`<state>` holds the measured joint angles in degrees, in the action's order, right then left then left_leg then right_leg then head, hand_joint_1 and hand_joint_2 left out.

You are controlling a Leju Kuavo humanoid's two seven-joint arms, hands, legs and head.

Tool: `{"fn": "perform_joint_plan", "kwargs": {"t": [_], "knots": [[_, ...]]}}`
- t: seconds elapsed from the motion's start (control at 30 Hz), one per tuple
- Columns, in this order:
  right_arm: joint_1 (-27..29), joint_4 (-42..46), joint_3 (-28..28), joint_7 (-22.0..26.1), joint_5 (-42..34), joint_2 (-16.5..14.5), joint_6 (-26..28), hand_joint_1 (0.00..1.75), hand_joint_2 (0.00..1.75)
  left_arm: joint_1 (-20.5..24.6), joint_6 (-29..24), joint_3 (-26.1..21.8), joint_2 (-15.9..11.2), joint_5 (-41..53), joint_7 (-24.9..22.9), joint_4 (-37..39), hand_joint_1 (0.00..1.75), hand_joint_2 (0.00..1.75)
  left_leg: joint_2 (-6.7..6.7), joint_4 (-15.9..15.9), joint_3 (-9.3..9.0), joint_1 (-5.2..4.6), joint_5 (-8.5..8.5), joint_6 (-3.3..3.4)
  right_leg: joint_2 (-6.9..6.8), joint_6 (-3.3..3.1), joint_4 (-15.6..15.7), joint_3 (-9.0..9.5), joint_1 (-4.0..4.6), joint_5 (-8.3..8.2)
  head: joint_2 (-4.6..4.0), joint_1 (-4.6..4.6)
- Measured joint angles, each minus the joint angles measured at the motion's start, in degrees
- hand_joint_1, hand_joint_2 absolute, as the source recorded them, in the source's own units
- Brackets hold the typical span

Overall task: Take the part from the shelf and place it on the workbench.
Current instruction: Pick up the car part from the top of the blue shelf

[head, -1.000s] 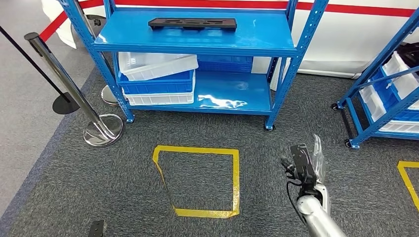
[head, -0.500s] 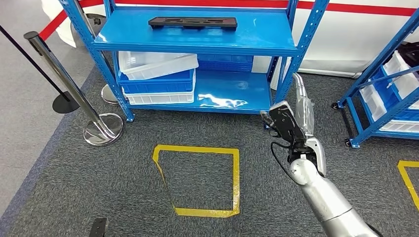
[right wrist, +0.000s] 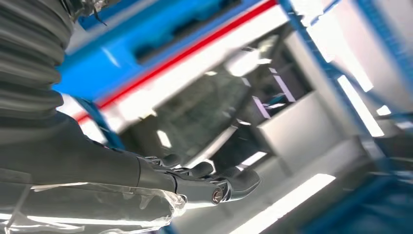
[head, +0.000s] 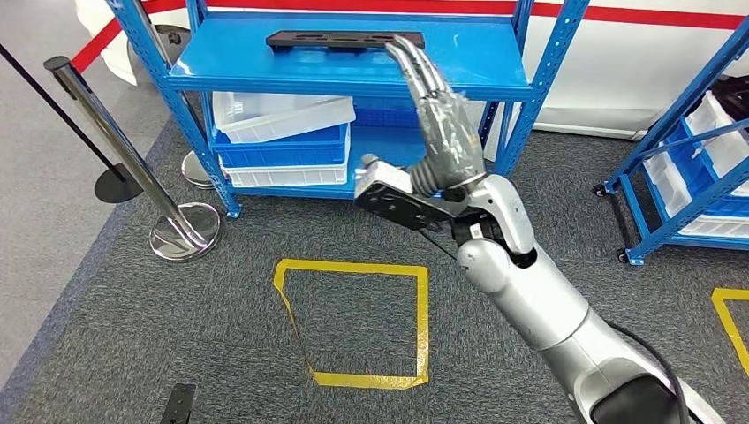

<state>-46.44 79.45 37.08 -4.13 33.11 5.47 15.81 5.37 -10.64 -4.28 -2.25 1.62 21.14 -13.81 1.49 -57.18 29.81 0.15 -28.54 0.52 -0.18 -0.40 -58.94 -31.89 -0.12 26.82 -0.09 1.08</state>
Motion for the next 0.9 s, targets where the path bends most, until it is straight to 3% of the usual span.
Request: {"fn": "perform_joint_plan", "kwargs": {"t": [0.23, 0.5, 0.9], "knots": [[-6.72, -0.01, 6.78, 0.19, 7.45, -4.03, -5.29, 0.00, 1.75, 0.22, -0.15, 1.98, -0.15, 0.66, 0.97, 0.00, 0.00, 0.00, -0.02, -0.02, 0.02, 0.02, 0.00, -0.01, 0.05, -0.02, 0.01, -0.06, 0.02, 0.00, 0.00, 0.01], [-8.19, -0.03, 9.56, 0.19, 10.28, -5.76, -8.17, 0.00, 1.75, -0.09, -0.15, 2.41, -0.20, 0.63, 1.47, 0.00, 0.00, 0.00, -0.03, -0.08, 0.14, 0.03, 0.00, -0.01, 0.07, 0.01, 0.01, -0.09, 0.02, -0.05, 0.00, -0.01], [-14.32, -1.35, 17.62, 0.54, 16.32, -10.16, -21.75, 0.00, 1.75, -0.34, -0.10, 4.46, -0.26, 0.19, 3.17, 0.00, 0.00, 0.00, -0.05, -0.10, 0.17, 0.04, 0.00, -0.01, 0.07, 0.00, 0.00, -0.13, 0.05, -0.05, 0.00, 0.00]]}}
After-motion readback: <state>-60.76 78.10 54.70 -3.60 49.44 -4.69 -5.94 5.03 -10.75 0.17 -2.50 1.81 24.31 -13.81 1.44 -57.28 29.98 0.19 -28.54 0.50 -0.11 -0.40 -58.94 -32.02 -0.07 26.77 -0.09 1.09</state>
